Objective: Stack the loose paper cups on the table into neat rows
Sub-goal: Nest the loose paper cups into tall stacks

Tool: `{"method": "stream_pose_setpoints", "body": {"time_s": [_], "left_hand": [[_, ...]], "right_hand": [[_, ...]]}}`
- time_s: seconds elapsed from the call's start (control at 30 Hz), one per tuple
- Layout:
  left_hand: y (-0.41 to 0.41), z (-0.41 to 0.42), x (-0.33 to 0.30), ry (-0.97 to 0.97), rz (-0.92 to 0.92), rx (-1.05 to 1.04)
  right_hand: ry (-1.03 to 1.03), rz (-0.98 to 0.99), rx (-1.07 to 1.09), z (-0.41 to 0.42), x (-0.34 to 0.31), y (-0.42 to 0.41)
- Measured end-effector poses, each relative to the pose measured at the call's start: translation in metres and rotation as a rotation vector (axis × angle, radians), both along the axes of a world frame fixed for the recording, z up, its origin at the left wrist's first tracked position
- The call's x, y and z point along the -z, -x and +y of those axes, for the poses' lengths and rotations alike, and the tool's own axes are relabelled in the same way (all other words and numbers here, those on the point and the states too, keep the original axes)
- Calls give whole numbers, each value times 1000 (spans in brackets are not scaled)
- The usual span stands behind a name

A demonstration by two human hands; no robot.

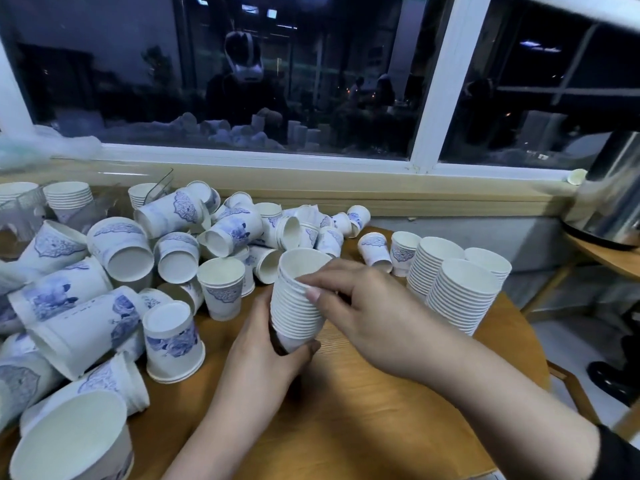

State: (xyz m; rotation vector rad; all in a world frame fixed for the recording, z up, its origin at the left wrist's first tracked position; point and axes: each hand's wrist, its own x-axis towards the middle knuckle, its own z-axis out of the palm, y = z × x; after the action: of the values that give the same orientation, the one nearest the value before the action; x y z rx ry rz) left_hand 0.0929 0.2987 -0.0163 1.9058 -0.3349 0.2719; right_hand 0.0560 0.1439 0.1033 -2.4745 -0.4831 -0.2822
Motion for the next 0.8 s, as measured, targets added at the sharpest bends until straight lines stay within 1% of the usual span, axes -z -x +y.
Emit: {"method": "stream_pose_setpoints", "body": {"time_s": [0.07, 0.17, 0.23, 0.33, 0.5, 0.63, 0.8], "left_hand": [[0, -4, 0, -2, 11, 3], [-1, -13, -4, -16, 26, 5], [-4, -24, -8, -44, 30, 9], [-14, -50, -15, -66, 41, 31], [-43, -92, -17, -13, 70, 6], [-74, -115, -6, 6, 66, -19], [-104, -131, 8, 47, 98, -37]], "right_hand": [[12, -49, 16, -6, 0, 5], [-75, -207, 101, -23, -17, 13], [-94, -225, 158, -45, -35, 11], [-34, -154, 243, -88, -63, -3], [147, -17, 393, -154, -92, -45], [358, 116, 399, -188, -91, -96], [603, 228, 347, -212, -65, -184]]}}
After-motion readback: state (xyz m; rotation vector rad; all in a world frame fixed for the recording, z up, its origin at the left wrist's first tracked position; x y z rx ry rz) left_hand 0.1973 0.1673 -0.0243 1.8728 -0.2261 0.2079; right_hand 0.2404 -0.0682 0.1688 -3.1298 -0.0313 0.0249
